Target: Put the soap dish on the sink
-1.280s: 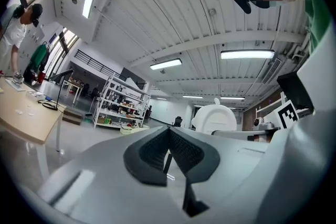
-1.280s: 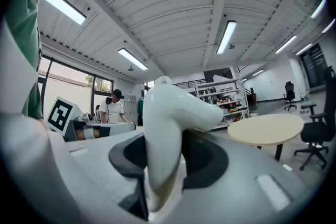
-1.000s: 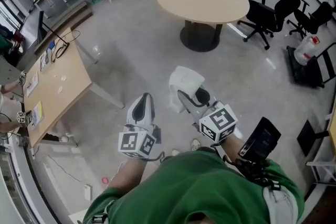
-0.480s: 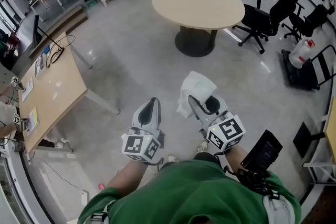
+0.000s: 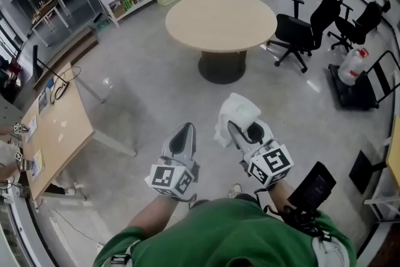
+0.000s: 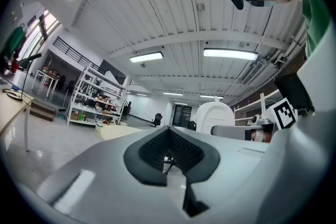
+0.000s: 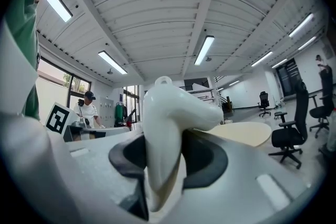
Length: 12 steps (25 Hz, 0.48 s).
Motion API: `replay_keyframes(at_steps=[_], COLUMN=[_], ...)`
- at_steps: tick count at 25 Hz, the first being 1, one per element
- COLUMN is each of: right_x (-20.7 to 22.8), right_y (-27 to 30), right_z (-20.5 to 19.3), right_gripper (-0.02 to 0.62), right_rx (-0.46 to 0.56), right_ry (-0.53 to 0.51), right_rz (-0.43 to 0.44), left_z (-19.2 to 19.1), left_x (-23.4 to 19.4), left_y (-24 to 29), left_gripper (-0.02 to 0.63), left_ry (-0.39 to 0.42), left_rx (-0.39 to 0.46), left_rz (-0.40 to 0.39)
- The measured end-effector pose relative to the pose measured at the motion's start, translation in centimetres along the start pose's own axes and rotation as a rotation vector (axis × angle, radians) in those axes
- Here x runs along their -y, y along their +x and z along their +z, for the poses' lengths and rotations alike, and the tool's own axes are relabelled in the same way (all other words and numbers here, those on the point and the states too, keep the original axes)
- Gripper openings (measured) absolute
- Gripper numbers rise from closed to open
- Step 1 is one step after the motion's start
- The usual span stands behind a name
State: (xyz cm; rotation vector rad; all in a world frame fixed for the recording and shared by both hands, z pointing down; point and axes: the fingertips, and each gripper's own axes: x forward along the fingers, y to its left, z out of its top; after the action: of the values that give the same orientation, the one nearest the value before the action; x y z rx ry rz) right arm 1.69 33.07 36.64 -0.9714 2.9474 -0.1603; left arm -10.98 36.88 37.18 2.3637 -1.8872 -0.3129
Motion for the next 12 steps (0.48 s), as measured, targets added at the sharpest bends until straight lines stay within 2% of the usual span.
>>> replay_keyframes(at_steps=[5, 12], right_x=[6.1, 10.0], right_y=[-2.0, -2.8], right_z=[1.2, 1.3], right_gripper=[0.147, 0.147], right_rx=[0.014, 0.017], right_ry=[0.010, 0.017], right_rz=[0.007, 0.022], left_z=[-0.3, -1.3], left_x=[4.2, 6.7], left_y=[4.8, 8.0], left_gripper=[0.006, 0.006], left_ry=[0.011, 0.022], left_rx=[0.008, 0.012], left_rz=[0.006, 0.014])
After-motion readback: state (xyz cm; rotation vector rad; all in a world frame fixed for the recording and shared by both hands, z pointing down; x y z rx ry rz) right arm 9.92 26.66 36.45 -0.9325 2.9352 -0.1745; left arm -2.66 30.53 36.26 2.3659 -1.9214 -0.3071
